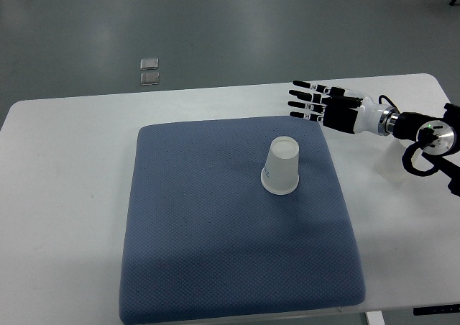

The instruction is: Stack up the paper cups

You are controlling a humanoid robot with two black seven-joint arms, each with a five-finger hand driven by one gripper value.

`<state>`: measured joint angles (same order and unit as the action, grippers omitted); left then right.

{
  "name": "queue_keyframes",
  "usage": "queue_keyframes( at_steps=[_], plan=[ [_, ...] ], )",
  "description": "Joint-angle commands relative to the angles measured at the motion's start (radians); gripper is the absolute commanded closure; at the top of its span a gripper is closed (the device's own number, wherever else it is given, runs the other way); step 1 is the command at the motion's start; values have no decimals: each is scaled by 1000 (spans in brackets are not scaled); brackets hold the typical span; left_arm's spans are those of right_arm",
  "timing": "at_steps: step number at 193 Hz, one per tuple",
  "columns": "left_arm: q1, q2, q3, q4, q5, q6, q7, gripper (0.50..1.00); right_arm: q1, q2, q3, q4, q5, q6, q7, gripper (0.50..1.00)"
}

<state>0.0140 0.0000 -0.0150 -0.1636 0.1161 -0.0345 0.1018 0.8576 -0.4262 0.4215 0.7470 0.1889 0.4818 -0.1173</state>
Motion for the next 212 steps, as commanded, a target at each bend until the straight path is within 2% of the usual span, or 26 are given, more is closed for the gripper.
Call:
queue_keyframes(
  at_steps=[1, 77, 136, 163, 212],
  plan=[
    [0, 0, 0, -2, -1, 8, 1, 500, 0, 1, 0, 0, 0, 1, -1, 576],
    [-5, 0, 4, 6, -1, 11, -1, 500, 6, -11, -3, 2, -16, 3, -1, 574],
    [-6, 0, 1, 4, -1, 10, -1, 500, 20, -62, -9, 17, -132, 7, -2, 576],
    [-6, 0, 4, 6, -1, 10, 1, 500, 21, -72, -21, 6, -261, -20, -4, 576],
    [-6, 0, 3, 4, -1, 10, 1, 500, 44, -135, -1, 3, -325, 61, 21, 576]
  ],
)
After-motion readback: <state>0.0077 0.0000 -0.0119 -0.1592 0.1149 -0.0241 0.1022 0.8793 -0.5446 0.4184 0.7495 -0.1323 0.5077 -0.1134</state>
